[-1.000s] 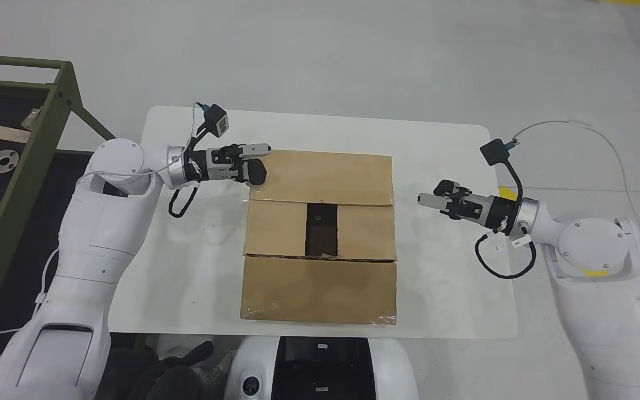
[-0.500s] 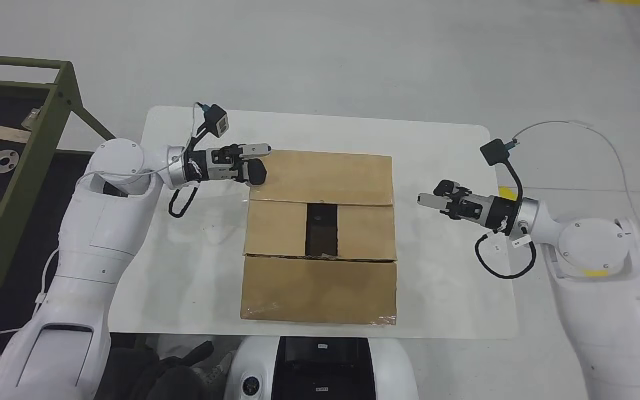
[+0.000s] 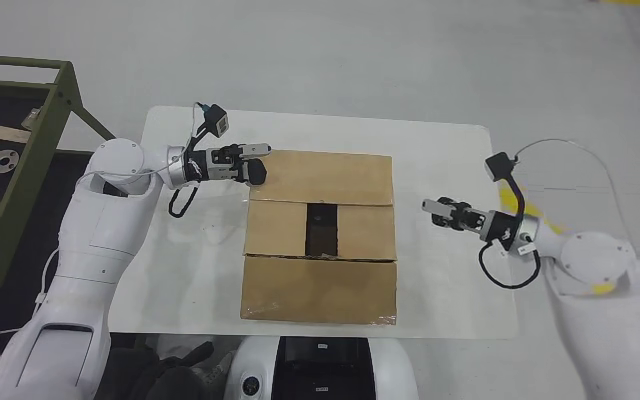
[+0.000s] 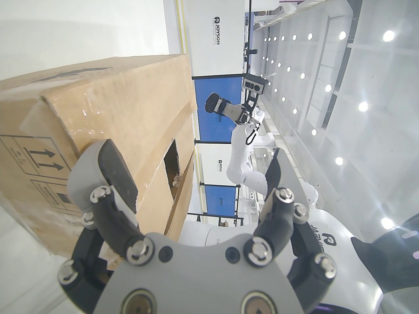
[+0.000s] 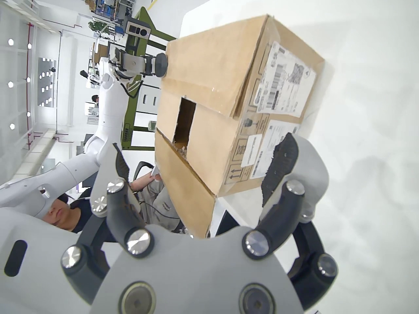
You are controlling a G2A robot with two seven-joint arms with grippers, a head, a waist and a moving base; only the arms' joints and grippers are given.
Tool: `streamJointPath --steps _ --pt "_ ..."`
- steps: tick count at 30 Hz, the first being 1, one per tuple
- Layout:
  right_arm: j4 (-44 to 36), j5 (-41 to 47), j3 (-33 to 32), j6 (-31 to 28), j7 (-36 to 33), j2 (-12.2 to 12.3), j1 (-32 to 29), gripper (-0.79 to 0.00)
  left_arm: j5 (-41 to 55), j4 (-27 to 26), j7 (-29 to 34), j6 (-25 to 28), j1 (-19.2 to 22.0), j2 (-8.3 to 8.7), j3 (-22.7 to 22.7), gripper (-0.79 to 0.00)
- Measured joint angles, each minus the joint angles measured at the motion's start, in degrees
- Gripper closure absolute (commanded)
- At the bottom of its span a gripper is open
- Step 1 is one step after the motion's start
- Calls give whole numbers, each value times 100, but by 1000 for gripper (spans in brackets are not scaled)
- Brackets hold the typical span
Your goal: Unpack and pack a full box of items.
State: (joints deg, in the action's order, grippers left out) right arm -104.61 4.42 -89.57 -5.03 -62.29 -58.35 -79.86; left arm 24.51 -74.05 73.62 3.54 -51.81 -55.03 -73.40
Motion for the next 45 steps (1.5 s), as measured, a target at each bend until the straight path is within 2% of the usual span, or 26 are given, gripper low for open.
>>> streamJointPath --steps 14,20,37,45 --pt "-561 356 -231 114 -492 99 -1005 -785 0 0 0 0 0 0 0 -785" --pt "-818 416 -106 131 -624 125 -1329 -785 0 0 0 0 0 0 0 -785" --pt "-372 403 864 149 -610 117 -1301 -785 0 0 0 0 0 0 0 -785" --pt "-265 764 1199 -158 -646 103 -1244 -785 0 0 0 0 0 0 0 -785"
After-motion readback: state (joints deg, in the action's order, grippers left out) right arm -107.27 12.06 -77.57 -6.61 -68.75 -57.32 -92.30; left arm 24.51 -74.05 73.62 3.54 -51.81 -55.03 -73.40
